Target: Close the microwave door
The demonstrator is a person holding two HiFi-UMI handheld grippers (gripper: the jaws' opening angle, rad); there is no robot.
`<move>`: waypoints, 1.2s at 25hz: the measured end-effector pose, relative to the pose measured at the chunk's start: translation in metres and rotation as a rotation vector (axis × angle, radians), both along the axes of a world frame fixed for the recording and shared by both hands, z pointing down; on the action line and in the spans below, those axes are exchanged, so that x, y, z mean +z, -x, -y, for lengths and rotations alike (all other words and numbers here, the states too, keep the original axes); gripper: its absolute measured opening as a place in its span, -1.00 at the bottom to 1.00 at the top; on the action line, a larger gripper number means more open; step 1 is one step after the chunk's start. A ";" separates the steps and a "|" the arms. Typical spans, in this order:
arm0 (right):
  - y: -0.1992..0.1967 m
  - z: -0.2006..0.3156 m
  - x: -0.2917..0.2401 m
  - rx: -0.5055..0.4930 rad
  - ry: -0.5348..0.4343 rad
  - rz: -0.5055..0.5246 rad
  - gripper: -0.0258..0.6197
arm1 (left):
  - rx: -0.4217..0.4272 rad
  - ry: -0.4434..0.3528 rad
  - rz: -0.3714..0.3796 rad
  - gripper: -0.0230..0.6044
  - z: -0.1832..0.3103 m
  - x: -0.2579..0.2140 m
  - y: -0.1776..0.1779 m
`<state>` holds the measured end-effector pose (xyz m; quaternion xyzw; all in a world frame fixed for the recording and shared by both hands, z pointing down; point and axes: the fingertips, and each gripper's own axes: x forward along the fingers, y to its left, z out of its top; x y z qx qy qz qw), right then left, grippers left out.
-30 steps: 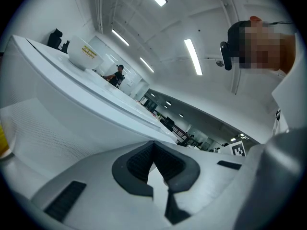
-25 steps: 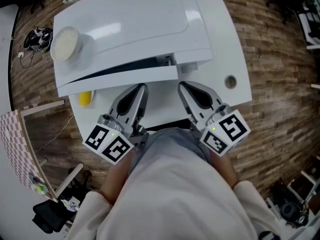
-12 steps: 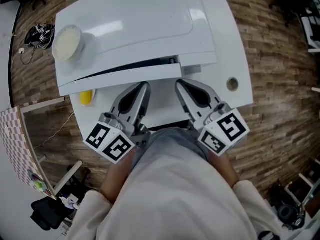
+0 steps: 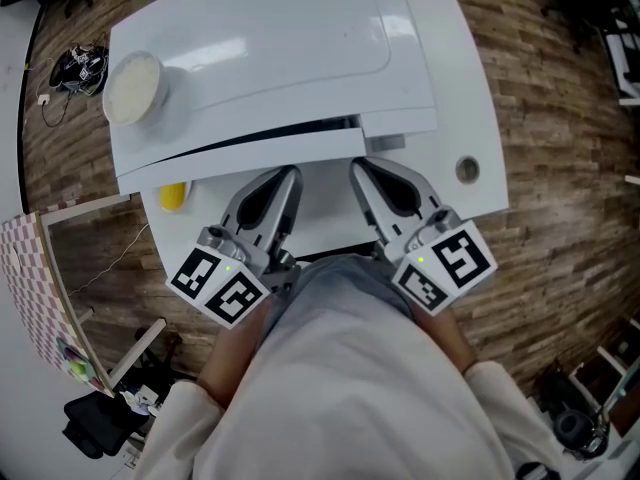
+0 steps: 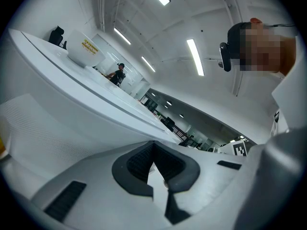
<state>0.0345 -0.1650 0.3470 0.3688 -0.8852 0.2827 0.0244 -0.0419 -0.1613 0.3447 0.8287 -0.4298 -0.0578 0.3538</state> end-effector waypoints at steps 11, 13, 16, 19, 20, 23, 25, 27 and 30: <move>0.001 0.013 -0.001 0.016 0.004 -0.002 -0.86 | -0.002 -0.005 0.013 -0.87 0.010 0.001 -0.003; 0.001 0.017 -0.001 0.028 0.008 -0.005 -0.86 | -0.010 -0.006 0.011 -0.87 0.012 0.001 -0.001; 0.006 0.020 0.001 0.007 0.010 -0.007 -0.85 | -0.008 -0.002 0.010 -0.87 0.016 0.003 -0.002; 0.008 0.019 0.002 -0.009 0.012 0.002 -0.85 | 0.007 0.007 0.012 -0.87 0.014 0.006 -0.008; 0.008 0.019 0.001 -0.010 0.010 0.002 -0.85 | 0.009 0.008 0.010 -0.87 0.013 0.005 -0.009; 0.007 0.017 -0.002 -0.021 0.001 0.002 -0.85 | 0.008 0.005 0.005 -0.87 0.011 0.003 -0.010; 0.005 0.016 -0.005 -0.026 -0.006 0.003 -0.85 | 0.009 0.002 0.005 -0.87 0.009 0.002 -0.010; 0.004 0.013 -0.008 -0.033 -0.012 0.008 -0.85 | 0.009 0.000 0.005 -0.87 0.007 0.002 -0.011; 0.002 0.007 -0.013 -0.041 -0.018 0.014 -0.85 | 0.008 -0.002 0.002 -0.87 0.003 0.002 -0.012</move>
